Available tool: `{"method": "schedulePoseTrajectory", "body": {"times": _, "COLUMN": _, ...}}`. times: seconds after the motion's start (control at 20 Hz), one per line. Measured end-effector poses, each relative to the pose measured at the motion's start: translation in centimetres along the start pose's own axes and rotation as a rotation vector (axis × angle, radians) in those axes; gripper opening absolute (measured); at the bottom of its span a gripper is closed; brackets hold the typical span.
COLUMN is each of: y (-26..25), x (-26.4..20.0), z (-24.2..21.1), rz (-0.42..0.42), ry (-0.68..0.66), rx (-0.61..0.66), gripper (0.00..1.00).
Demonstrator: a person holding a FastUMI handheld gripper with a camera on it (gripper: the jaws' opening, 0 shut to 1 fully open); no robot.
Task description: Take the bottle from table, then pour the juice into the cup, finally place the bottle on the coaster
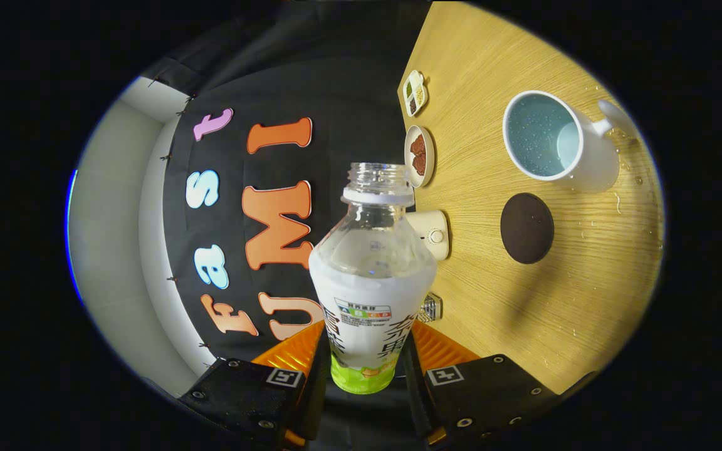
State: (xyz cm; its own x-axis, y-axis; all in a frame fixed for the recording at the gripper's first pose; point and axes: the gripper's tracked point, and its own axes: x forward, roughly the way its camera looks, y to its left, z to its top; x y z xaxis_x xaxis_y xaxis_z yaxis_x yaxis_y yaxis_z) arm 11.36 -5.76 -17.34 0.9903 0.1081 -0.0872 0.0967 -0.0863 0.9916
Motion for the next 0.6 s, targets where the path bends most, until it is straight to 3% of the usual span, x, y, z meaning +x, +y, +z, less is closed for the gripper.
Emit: {"method": "schedulePoseTrajectory", "body": {"times": 0.6, "y": -0.12, "x": 0.14, "z": 0.35, "rz": -0.012, "ry": -0.001, "rx": 0.078, "gripper": 0.58}}
